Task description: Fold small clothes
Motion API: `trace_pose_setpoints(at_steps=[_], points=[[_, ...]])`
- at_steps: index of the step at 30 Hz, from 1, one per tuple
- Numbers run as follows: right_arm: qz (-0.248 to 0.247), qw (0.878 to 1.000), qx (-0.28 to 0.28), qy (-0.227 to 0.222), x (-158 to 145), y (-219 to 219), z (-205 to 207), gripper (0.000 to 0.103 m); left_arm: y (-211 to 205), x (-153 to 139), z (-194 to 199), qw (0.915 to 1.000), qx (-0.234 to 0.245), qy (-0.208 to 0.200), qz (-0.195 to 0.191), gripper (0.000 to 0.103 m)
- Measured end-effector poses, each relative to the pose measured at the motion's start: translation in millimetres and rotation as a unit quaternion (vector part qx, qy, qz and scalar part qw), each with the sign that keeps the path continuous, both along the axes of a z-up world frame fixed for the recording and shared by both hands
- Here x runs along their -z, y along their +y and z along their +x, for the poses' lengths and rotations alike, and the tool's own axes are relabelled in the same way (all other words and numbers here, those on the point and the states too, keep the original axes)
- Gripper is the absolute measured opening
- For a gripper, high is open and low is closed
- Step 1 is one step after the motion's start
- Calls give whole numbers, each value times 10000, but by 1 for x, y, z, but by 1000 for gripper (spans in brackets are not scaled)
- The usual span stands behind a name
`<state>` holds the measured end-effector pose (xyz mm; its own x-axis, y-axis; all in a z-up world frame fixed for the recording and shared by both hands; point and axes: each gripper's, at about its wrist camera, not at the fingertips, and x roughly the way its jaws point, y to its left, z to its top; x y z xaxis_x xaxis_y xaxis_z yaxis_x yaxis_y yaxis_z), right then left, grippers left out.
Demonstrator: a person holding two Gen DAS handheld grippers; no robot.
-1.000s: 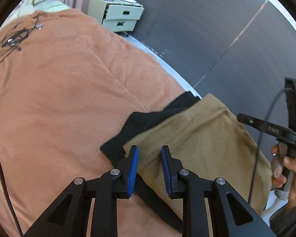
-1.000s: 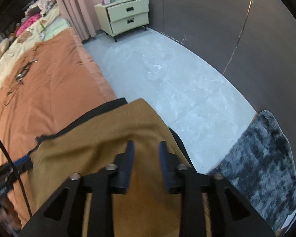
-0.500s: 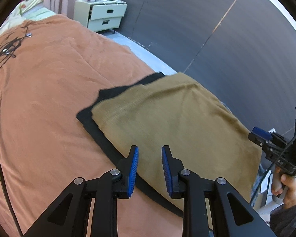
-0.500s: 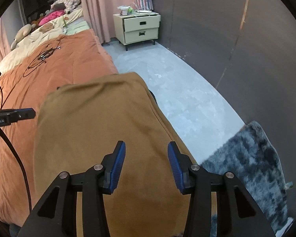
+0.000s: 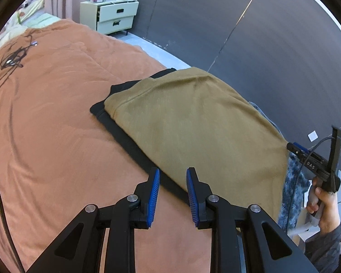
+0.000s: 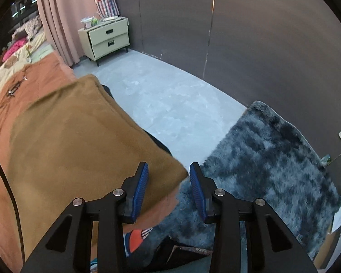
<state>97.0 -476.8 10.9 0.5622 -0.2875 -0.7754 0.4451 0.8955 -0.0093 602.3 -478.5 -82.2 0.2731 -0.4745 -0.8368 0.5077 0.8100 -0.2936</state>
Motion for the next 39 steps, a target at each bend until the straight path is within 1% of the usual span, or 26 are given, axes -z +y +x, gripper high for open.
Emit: trace_pose_setpoints(at_steps=[4, 6, 8, 9, 10, 11, 12, 14, 15, 17, 18, 19, 21, 22, 23, 28, 32, 35, 37, 39], points=[[74, 9998, 26, -179, -17, 17, -24, 35, 9, -19, -24, 9999, 14, -118, 23, 26], [121, 9997, 54, -219, -28, 27, -42, 35, 15, -28, -35, 9999, 17, -152, -15, 31], [149, 9995, 76, -255, -38, 40, -62, 36, 23, -40, -48, 9997, -21, -235, -82, 52], [129, 9995, 88, -289, -40, 46, -73, 36, 27, -47, -55, 9994, -47, -318, -113, 56], [121, 9994, 92, -300, -43, 51, -82, 39, 31, -54, -62, 9990, -67, -422, -135, 63], [152, 9992, 38, -368, -48, 58, -92, 42, 35, -60, -69, 9986, -74, -509, -149, 69], [164, 9990, 6, -411, -48, 61, -101, 45, 39, -66, -76, 9983, -77, -559, -164, 72], [67, 9988, -7, -493, -56, 71, -118, 64, 46, -77, -89, 9980, -85, -600, -204, 78], [32, 9984, -10, -565, -61, 75, -126, 69, 49, -82, -95, 9978, -82, -615, -223, 80], [63, 9976, -4, -691, -70, 84, -144, 82, 56, -94, -111, 9967, -104, -771, -229, 94], [75, 9971, -30, -756, -73, 89, -153, 84, 61, -100, -120, 9953, -136, -933, -216, 98], [108, 9969, -81, -781, -76, 94, -161, 84, 66, -109, -131, 9925, -150, -1189, -250, 103], [163, 9964, -139, -815, -78, 103, -178, 88, 75, -120, -148, 9899, -157, -1379, -275, 103], [155, 9961, -157, -859, -81, 109, -186, 97, 78, -122, -154, 9900, -169, -1376, -281, 103], [145, 9958, -183, -887, -82, 114, -195, 103, 82, -123, -159, 9901, -187, -1358, -295, 103], [91, 9935, -349, -1082, -88, 134, -234, 103, 103, -131, -193, 9900, -240, -1353, -324, 103], [114, 9917, -468, -1191, -89, 140, -263, 103, 125, -135, -226, 9875, -322, -1499, -367, 103], [120, 9917, -527, -1167, -87, 145, -276, 103, 143, -139, -250, 9853, -408, -1606, -421, 103], [131, 9909, -600, -1199, -88, 151, -288, 103, 154, -140, -262, 9846, -478, -1614, -479, 103], [158, 9900, -656, -1239, -89, 158, -299, 103, 167, -143, -277, 9825, -556, -1708, -500, 103]])
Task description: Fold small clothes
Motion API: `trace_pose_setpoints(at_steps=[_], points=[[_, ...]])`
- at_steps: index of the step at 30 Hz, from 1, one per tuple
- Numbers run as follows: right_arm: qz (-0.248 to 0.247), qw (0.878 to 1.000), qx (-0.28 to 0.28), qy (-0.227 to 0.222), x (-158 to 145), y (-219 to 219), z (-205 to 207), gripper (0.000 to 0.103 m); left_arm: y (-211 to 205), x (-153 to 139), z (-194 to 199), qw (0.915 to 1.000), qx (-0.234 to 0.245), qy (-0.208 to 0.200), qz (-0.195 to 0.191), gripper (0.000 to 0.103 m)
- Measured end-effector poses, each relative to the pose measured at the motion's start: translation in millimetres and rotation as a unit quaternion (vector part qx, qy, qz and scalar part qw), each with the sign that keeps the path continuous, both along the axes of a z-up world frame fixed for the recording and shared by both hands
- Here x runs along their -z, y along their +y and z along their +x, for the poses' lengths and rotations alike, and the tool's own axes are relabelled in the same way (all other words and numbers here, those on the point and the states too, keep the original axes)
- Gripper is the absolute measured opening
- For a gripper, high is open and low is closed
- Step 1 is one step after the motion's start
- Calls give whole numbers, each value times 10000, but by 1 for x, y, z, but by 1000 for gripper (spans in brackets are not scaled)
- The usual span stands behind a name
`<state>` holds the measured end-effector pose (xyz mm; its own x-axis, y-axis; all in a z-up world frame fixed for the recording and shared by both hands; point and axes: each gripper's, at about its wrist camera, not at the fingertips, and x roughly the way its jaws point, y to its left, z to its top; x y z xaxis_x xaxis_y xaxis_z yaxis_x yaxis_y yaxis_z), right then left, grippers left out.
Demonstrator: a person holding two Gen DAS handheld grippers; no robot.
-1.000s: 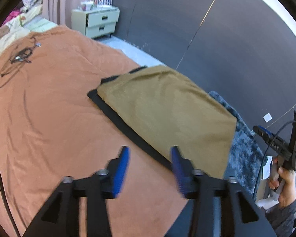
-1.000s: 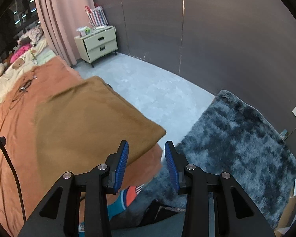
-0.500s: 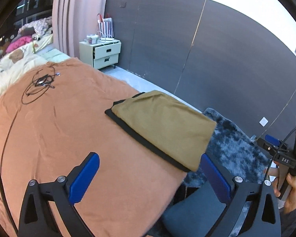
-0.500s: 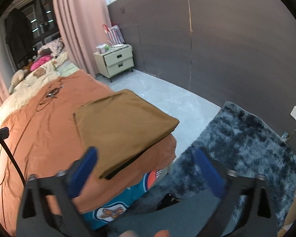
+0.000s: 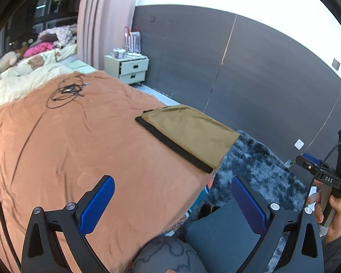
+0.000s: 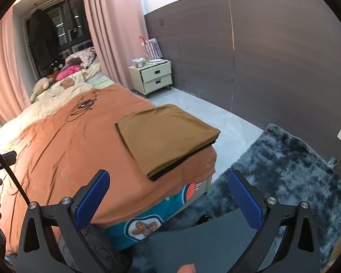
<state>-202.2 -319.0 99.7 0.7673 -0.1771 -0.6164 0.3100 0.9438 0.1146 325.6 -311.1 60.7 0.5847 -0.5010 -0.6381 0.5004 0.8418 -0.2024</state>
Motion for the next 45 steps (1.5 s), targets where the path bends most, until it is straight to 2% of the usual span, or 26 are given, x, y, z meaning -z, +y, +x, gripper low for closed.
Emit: trace_pose_setpoints(at_steps=[9, 14, 29, 32, 36, 39, 45], points=[[-54, 9991, -318, -262, -1, 35, -49, 103, 55, -6, -69, 9977, -454, -489, 124, 103], [-60, 9979, -523, -382, 2, 50, -70, 103, 84, -3, -104, 9964, -620, -576, -14, 103], [-56, 9879, -1404, -649, 24, 111, -119, 103, 159, 25, -202, 9856, -1401, -942, 48, 103], [-41, 9860, -1541, -629, 33, 118, -122, 103, 168, 32, -216, 9842, -1515, -910, 59, 103], [122, 9826, -1757, -591, 42, 119, -127, 103, 185, 39, -231, 9837, -1604, -806, -143, 103], [229, 9826, -1751, -569, 45, 111, -127, 103, 193, 40, -238, 9794, -1803, -905, -1, 103], [316, 9801, -1872, -580, 48, 101, -117, 103, 204, 44, -245, 9764, -1955, -917, 10, 103]])
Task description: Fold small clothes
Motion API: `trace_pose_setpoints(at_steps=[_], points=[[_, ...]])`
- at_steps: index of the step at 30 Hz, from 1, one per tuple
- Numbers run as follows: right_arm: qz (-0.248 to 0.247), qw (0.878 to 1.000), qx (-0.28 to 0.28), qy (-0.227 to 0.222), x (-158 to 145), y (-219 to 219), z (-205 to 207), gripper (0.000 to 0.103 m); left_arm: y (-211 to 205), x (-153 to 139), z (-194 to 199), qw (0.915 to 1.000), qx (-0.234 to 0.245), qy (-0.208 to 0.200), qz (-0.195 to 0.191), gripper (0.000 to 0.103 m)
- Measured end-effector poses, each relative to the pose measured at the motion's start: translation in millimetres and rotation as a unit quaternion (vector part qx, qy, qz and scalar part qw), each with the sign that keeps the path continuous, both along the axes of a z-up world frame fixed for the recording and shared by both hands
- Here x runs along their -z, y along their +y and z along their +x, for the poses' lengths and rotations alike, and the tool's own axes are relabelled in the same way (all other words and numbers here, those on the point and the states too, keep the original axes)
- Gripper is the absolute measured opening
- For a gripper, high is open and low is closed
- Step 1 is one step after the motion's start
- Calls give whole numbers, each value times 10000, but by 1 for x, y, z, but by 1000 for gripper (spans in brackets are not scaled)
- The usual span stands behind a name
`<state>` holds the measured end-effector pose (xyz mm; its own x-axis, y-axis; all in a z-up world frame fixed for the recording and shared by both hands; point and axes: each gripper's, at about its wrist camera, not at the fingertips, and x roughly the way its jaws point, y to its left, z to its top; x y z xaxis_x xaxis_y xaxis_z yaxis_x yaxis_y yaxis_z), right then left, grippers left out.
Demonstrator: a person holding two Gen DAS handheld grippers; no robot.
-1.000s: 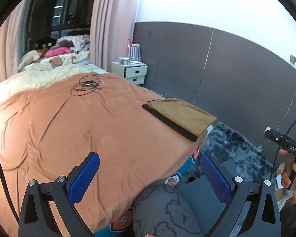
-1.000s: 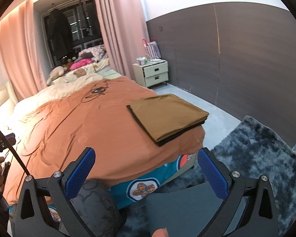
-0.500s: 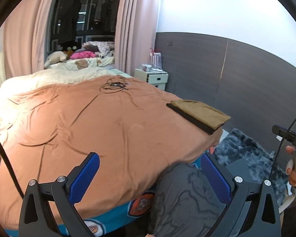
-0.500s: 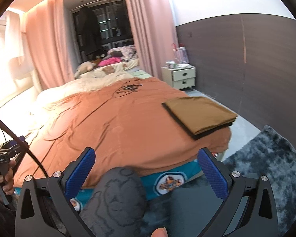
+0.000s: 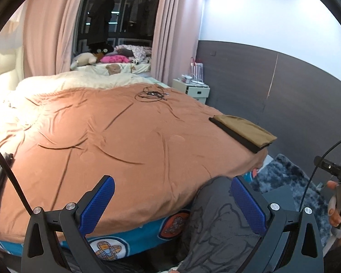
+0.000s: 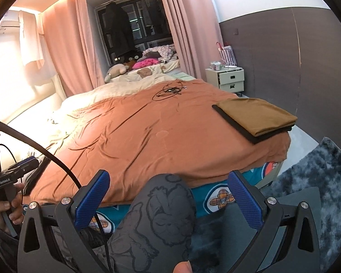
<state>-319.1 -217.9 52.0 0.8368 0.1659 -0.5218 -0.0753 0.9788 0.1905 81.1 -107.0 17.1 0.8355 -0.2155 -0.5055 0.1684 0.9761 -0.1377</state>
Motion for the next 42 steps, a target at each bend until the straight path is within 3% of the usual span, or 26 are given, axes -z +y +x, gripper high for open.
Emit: trace_pose_setpoints(at_steps=[42], points=[[-185, 9997, -67, -158, 13, 48, 0, 103, 2, -13, -9, 9996, -86, -251, 124, 103]])
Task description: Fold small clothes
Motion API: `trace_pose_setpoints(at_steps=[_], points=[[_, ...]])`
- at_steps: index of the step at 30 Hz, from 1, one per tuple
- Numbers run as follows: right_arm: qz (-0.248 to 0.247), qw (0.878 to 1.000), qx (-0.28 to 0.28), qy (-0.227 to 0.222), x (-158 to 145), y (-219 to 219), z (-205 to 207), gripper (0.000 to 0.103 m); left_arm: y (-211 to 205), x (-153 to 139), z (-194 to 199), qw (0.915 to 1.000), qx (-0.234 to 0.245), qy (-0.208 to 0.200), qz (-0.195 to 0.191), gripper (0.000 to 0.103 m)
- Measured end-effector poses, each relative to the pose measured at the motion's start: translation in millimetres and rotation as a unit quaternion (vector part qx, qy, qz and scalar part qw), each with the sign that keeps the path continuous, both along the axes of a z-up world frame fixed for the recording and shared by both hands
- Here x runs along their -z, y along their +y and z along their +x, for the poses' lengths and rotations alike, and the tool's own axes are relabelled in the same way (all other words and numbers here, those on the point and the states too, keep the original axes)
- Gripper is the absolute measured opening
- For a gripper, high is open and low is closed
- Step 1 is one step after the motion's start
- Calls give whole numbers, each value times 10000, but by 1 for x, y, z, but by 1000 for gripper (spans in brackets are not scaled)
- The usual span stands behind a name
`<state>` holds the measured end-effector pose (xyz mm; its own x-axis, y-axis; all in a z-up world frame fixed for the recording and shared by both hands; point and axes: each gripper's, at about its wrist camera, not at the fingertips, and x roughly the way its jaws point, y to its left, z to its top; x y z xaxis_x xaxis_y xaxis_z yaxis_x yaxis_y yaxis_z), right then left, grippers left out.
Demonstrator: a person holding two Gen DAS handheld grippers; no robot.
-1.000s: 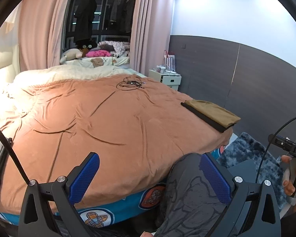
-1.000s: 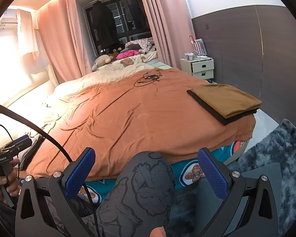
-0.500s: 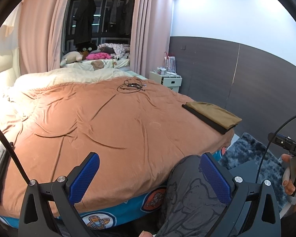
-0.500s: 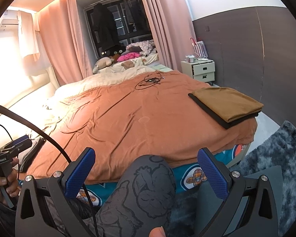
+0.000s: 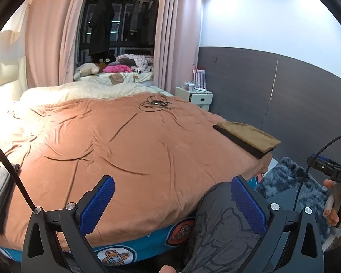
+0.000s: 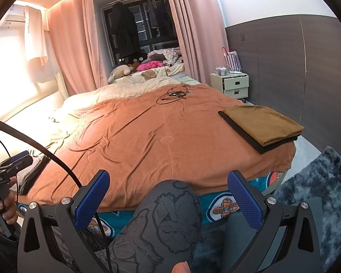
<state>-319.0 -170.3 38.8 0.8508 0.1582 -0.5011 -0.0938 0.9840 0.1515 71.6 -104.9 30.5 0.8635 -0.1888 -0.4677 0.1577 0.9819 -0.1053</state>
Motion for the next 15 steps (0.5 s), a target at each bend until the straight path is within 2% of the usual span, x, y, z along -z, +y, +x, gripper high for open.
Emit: trace_pose_setpoints(at_steps=[15], points=[[-69, 10000, -25, -3, -1, 2, -2, 103, 6, -1, -6, 10000, -79, 12, -52, 103]])
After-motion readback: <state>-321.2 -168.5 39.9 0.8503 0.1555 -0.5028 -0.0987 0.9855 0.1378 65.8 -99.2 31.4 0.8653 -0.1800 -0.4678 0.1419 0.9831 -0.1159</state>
